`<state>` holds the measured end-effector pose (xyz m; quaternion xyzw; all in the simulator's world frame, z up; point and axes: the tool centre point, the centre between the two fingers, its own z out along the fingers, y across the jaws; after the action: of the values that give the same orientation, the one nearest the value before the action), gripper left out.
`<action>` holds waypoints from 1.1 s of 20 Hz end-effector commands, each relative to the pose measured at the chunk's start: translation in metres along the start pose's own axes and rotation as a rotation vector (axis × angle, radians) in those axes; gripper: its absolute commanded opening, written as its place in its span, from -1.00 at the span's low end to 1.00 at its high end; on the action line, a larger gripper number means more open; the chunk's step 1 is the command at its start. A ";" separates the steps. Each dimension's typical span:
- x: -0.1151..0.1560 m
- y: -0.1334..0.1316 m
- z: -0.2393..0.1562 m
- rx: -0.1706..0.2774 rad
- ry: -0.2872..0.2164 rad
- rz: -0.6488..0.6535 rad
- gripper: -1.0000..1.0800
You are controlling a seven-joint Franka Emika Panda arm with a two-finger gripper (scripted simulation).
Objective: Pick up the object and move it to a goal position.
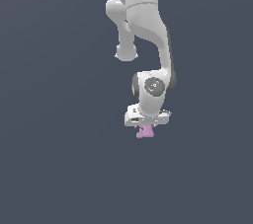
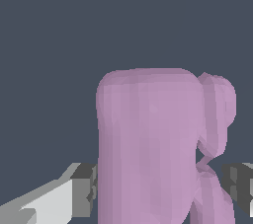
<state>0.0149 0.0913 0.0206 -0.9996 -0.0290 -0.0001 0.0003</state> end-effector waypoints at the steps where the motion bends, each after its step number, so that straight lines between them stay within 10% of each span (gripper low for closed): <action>1: 0.001 0.005 -0.006 0.000 0.001 0.001 -1.00; 22: 0.025 0.162 -0.168 0.000 0.001 0.001 -1.00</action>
<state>0.0464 -0.0560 0.1748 -0.9996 -0.0280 -0.0008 0.0004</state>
